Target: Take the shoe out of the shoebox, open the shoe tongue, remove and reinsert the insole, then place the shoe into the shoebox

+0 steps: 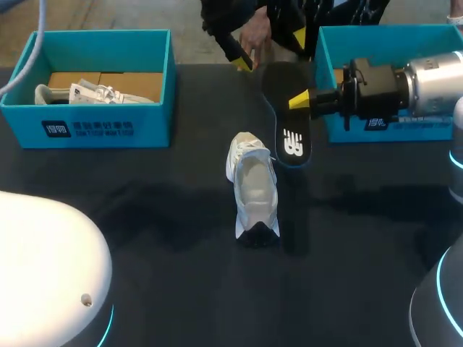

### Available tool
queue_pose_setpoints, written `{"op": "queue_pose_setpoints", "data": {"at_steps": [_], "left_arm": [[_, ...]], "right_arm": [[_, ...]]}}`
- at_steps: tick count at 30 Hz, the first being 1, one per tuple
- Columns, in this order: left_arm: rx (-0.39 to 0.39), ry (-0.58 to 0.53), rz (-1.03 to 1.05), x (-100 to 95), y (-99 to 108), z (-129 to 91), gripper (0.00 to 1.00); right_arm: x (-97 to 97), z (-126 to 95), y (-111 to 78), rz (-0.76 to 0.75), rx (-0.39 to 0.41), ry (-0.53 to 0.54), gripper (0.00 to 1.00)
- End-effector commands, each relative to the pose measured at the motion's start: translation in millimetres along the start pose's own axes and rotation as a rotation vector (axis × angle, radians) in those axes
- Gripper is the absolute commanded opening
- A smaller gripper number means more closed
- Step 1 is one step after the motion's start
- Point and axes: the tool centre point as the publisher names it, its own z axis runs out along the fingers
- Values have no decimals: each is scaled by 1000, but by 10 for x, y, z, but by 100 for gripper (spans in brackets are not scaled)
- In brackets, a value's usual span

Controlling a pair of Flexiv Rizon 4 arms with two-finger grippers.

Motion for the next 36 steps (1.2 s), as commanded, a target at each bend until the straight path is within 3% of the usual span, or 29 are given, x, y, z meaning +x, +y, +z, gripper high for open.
{"op": "queue_pose_setpoints", "data": {"at_steps": [1, 20, 36], "left_arm": [[7, 196, 7, -89, 38, 4, 100], [10, 335, 26, -194, 31, 13, 100], [4, 324, 25, -293, 70, 86, 100]], "right_arm": [[-9, 18, 26, 4, 3, -2, 0], [-24, 31, 69, 9, 16, -12, 0], [-54, 45, 55, 2, 17, 0, 0]]}}
